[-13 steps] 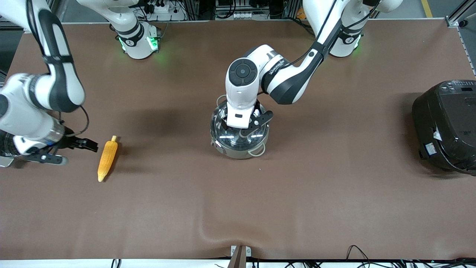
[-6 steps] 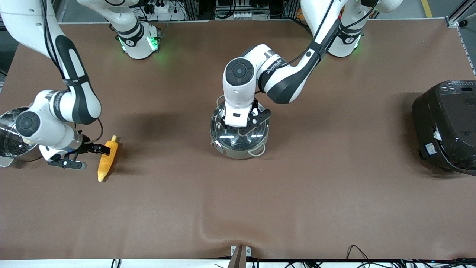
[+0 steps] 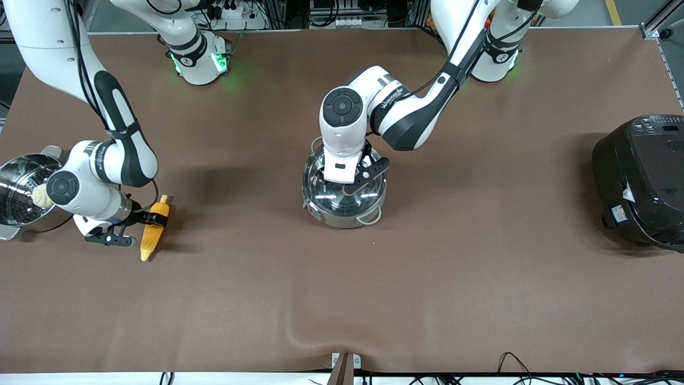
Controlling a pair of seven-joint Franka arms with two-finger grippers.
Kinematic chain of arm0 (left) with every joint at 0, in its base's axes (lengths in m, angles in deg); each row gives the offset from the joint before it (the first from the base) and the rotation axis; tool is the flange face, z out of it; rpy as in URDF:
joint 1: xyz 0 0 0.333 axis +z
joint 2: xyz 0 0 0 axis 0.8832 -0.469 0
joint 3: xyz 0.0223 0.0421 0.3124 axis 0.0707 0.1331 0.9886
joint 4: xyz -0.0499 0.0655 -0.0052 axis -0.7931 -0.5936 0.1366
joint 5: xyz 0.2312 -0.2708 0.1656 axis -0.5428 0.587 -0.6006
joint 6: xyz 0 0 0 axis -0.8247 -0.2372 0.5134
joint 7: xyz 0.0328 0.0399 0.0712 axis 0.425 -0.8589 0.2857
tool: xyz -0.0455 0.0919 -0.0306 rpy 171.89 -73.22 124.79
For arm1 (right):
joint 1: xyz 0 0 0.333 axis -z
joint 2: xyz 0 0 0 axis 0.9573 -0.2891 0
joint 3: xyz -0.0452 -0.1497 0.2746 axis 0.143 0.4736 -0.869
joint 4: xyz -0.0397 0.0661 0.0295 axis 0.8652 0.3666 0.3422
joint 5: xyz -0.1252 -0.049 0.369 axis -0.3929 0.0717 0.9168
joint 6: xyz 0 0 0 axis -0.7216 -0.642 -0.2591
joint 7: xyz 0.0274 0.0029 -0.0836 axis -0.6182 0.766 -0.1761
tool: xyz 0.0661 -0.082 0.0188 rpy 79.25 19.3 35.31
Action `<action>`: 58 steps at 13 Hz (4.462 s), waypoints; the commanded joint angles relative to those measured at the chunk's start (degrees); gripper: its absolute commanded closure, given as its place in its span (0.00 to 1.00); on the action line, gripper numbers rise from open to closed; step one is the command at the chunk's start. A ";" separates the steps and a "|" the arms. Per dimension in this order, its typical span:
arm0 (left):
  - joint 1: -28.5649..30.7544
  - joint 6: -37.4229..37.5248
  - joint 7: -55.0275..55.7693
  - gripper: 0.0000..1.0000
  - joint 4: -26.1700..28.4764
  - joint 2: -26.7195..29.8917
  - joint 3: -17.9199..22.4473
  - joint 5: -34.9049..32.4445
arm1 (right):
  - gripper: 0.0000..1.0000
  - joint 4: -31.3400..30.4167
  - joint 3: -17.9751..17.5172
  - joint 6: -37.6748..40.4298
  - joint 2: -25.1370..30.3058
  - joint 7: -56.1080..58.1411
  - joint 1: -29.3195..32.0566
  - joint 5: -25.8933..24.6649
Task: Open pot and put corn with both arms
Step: 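Grasp the lid knob with the left gripper while the right gripper reaches the corn, then lift the lid off with the left gripper while the right gripper grasps the corn, then carry the corn over the pot with the right gripper while the left lowers the lid, then lower the corn into the pot with the right gripper while the left gripper withdraws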
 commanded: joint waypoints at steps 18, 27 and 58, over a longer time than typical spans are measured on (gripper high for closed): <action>3.46 14.62 -6.67 1.00 0.01 11.03 0.43 -0.52 | 0.81 3.04 -2.08 -0.19 -0.36 -0.03 0.43 1.10; 29.73 19.06 -46.56 1.00 8.34 21.43 0.08 -0.34 | 0.90 15.76 -9.46 24.31 4.56 -24.85 -6.93 1.10; 40.65 -5.18 -62.60 0.00 32.56 34.26 0.61 -5.70 | 0.67 31.26 -13.33 21.96 -6.68 -65.26 -41.32 2.16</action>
